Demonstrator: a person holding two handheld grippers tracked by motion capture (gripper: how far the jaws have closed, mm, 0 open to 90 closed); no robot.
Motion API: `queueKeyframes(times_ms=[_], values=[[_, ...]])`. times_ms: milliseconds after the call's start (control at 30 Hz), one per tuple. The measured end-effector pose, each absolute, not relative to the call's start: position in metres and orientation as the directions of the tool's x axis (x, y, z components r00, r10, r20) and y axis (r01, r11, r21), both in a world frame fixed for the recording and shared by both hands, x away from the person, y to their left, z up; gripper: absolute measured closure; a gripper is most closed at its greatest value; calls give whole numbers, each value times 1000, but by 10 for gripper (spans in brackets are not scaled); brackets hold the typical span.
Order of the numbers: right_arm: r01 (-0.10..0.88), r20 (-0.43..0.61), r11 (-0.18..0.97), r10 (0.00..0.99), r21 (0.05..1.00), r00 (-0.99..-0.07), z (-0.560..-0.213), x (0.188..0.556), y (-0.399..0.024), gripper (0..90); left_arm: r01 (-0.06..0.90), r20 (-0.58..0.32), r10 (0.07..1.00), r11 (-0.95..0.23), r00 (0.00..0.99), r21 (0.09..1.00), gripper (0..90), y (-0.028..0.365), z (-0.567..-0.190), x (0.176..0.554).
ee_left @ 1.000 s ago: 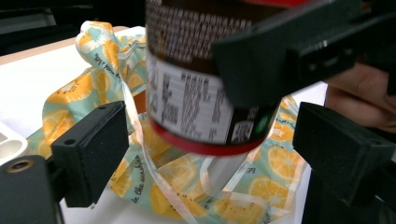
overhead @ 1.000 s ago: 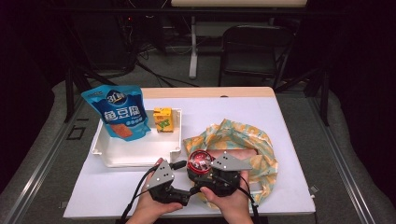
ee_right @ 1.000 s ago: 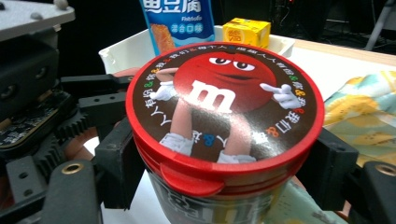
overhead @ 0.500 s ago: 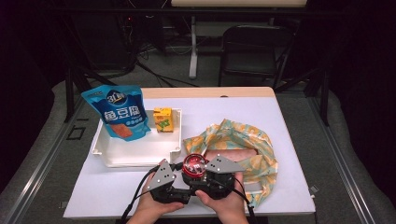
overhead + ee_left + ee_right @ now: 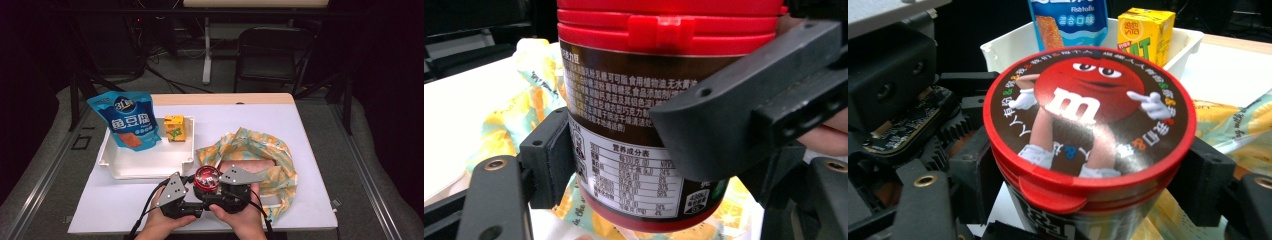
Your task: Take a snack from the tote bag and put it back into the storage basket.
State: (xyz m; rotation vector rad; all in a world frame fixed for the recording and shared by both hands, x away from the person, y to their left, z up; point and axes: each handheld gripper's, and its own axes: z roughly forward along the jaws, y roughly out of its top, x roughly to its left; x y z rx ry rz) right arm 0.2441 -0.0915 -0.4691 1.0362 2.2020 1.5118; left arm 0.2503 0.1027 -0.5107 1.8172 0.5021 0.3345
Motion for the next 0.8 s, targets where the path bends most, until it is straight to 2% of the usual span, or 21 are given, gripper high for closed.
queueKeyframes(times_ms=[200,500,800], values=[[381,182,162,671,910,-719,-463,245,-99,166,181,-27,514,-253,857,950,259,104,-513,252],[329,156,137,671,934,-725,-451,243,-114,147,231,-68,584,-209,809,950,260,124,-517,264],[334,156,121,706,935,-691,-452,247,-128,148,233,-83,657,-145,749,961,260,159,-510,275]])
